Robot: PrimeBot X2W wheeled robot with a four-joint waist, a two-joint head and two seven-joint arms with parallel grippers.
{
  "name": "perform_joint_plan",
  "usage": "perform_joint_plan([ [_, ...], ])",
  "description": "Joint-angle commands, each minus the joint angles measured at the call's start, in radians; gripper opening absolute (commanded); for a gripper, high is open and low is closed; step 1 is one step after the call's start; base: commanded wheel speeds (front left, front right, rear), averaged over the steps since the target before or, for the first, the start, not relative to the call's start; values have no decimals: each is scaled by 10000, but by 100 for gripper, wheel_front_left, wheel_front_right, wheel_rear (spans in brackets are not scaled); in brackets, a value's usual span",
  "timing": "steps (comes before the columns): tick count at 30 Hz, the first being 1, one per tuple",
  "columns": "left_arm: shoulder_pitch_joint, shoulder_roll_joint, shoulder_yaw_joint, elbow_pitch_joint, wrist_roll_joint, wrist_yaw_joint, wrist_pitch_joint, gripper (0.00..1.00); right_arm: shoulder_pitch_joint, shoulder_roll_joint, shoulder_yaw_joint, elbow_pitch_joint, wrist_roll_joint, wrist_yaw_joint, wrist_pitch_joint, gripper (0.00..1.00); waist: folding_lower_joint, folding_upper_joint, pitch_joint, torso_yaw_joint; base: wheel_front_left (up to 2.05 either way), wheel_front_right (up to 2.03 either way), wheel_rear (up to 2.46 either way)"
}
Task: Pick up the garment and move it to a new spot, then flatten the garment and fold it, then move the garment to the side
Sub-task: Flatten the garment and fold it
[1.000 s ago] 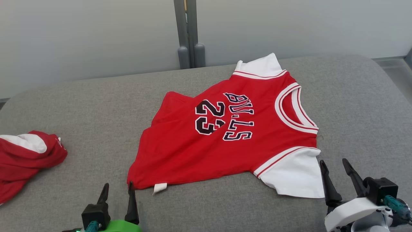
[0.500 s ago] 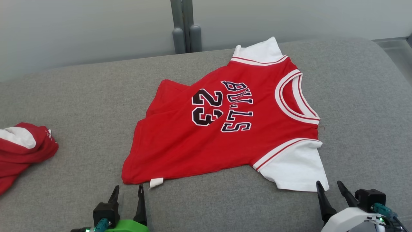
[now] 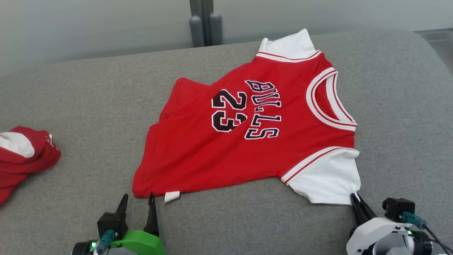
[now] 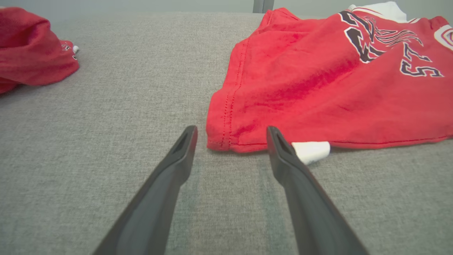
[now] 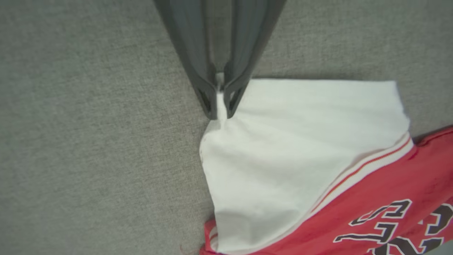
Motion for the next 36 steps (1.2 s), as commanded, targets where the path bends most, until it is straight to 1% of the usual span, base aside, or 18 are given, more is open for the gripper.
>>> perform_joint_plan([
  [1, -189, 38, 29, -7, -139, 8, 11, 100, 93, -57, -5, 84, 39, -16, 25, 0, 0, 0, 75, -32, 0, 0, 0],
  [5, -385, 38, 76, 35, -391, -62, 11, 100, 430, -361, -311, -165, 68, -23, 25, 0, 0, 0, 205, -186, 0, 0, 0],
  [12, -616, 35, 375, 519, -746, -346, 11, 100, 692, -582, -338, -483, 42, -23, 25, 0, 0, 0, 420, -744, 0, 0, 0],
  [13, -571, 38, 282, 664, -945, -505, 11, 100, 636, -552, -327, -630, 62, -22, 24, 0, 0, 0, 427, -917, 0, 0, 0],
  [14, -520, 38, 173, 712, -1018, -554, 11, 100, 631, -545, -330, -682, 62, -22, 24, 0, 0, 0, 421, -946, 0, 0, 0],
  [16, -400, 41, 22, 911, -1303, -497, 11, 100, 616, -529, -311, -760, 63, -19, 22, 0, 0, 0, 406, -982, 0, 0, 0],
  [17, -348, 43, -181, 1241, -1445, -406, 20, 100, 573, -489, -273, -853, 29, -19, 14, 0, 0, 0, 395, -997, 0, 0, 0],
  [18, -389, 35, -323, 1394, -1414, -389, 28, 100, 542, -473, -253, -904, -1, -17, 14, 0, 0, 0, 401, -998, 0, 0, 0],
  [19, -478, 34, -421, 1432, -1345, -333, 29, 45, 509, -473, -253, -943, -4, -17, 14, 0, 0, 0, 411, -988, 0, 0, 0],
  [20, -540, 32, -535, 1499, -1322, -352, 39, 0, 470, -484, -244, -996, -6, -17, 13, 0, 0, 0, 419, -976, 0, 0, 0],
  [24, -619, 18, -667, 1316, -1200, -395, 37, 0, 423, -514, -304, -1235, 50, -16, 13, 0, 0, 0, 348, -884, 0, 0, 0],
  [25, -527, 24, -746, 1102, -1146, -523, 14, 0, 511, -466, -454, -1479, 85, -16, 13, 0, 0, 0, 140, -803, 0, 0, 0],
  [27, -442, 30, -715, 951, -1151, -555, 13, 0, 590, -454, -517, -1643, 39, -14, 13, 0, 0, 0, -1, -746, 0, 0, 0],
  [28, -254, 52, -505, 491, -1272, -597, 11, 0, 738, -410, -751, -2088, 156, -14, 11, 0, 0, 0, -355, -611, 0, 0, 0],
  [31, -75, 40, -228, -349, -1214, -697, 7, 0, 877, -384, -999, -2976, 244, -14, 8, 0, 0, 0, -872, -396, 0, 0, 0],
  [36, -681, 46, 328, -1340, -816, -989, 7, 0, 331, -432, -1153, -4620, 316, -14, 1, 0, 0, 0, -1148, -200, 0, 0, 0],
])
